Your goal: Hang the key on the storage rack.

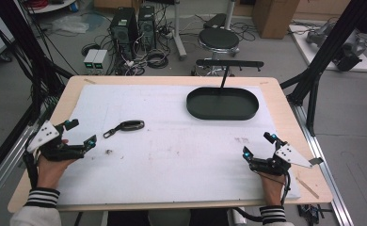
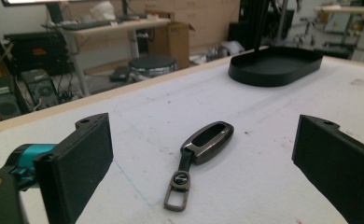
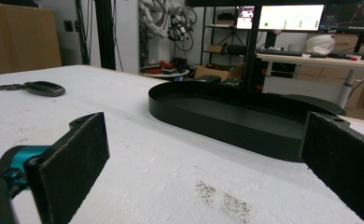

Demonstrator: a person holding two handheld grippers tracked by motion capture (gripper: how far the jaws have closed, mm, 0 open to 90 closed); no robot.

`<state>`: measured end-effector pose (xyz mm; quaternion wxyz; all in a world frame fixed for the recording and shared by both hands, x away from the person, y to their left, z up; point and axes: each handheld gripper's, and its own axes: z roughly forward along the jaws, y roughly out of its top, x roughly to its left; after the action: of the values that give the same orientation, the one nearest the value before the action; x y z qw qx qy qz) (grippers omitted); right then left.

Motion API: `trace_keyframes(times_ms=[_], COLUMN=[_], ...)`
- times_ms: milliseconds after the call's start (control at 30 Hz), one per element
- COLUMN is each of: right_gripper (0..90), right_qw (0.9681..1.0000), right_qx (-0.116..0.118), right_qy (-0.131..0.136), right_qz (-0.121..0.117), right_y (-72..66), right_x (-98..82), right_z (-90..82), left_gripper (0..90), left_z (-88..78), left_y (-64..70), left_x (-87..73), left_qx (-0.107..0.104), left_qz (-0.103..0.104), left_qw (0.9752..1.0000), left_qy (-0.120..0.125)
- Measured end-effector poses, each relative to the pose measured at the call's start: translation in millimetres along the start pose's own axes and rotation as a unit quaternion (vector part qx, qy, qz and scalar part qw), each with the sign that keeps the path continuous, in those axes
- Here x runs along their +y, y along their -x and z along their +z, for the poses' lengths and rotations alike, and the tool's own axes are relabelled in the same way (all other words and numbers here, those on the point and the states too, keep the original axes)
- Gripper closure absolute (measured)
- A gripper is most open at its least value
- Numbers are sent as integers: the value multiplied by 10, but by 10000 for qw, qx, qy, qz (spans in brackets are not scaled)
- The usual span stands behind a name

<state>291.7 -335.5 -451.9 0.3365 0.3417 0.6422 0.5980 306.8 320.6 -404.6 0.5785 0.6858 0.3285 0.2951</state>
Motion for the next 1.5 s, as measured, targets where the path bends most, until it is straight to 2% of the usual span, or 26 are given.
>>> trace_keyframes(times_ms=[33,67,200,367,400,433,533,633,767,800,867,900,933,967,1033,1100,1167,1200,1233,1267,1300,1333,1400,1433,1467,1500], right_gripper=[5,5,5,5,5,5,5,5,5,5,5,5,5,5,5,5,5,5,5,5,5,5,5,5,5,5], right_qw=[10000,10000,10000,10000,10000,10000,10000,10000,10000,10000,10000,10000,10000,10000,10000,10000,10000,10000,10000,10000,10000,10000,10000,10000,10000,10000], right_qx=[-20,-10,-12,0,1,1,-8,-9,-15,-15,-12,-10,-12,-4,-4,-5,-5,-5,-6,-6,-8,-2,-2,-1,-3,-3], right_qy=[29,13,18,16,17,17,27,29,21,21,23,21,24,33,33,23,23,26,27,27,20,23,23,23,22,22], right_qz=[-41,3,-17,-28,-7,-7,11,16,7,7,21,16,12,14,27,42,45,31,29,29,50,57,62,62,58,64], right_y=[12,8,8,1,2,2,12,11,11,11,9,10,10,10,9,11,11,12,11,11,10,10,11,11,12,12], right_x=[0,0,0,0,0,0,-1,-1,-1,-1,0,0,-1,-1,-1,-2,-2,-1,-1,-1,-1,-2,-2,-2,-2,-2], right_z=[2,-1,-1,2,1,1,-1,-1,-2,-2,-2,-3,-2,-1,-1,-3,-4,-2,-2,-2,-4,-4,-5,-5,-5,-5], left_gripper=[56,56,56,56,56,56,56,56,56,56,56,56,56,56,56,56,56,56,56,56,56,56,56,56,56,56], left_z=[39,39,167,269,324,324,416,516,663,701,771,858,886,886,959,1023,1088,1153,1153,1177,1227,1249,1310,1361,1361,1417], left_y=[-48,-48,-152,-205,-224,-224,-246,-274,-293,-295,-289,-287,-284,-284,-269,-241,-222,-210,-210,-205,-203,-203,-203,-195,-195,-190], left_x=[100,100,315,406,444,444,499,535,593,611,626,634,633,633,628,617,601,593,593,593,591,588,582,567,567,551], left_qx=[-53,-53,-111,-175,-206,-206,-222,-274,-373,-428,-473,-534,-544,-544,-635,-662,-712,-727,-727,-730,-755,-771,-810,-819,-819,-836], left_qz=[63,63,164,186,224,224,292,313,435,516,570,620,630,630,656,781,819,898,898,896,879,867,876,910,910,963], left_qw=[9999,9999,9986,9968,9953,9953,9927,9884,9789,9755,9714,9648,9631,9631,9592,9526,9472,9417,9417,9400,9364,9355,9285,9229,9229,9165], left_qy=[-145,-145,-497,-759,-921,-921,-1149,-1463,-1963,-2095,-2255,-2501,-2559,-2559,-2675,-2865,-3017,-3159,-3159,-3210,-3314,-3338,-3517,-3650,-3650,-3793])
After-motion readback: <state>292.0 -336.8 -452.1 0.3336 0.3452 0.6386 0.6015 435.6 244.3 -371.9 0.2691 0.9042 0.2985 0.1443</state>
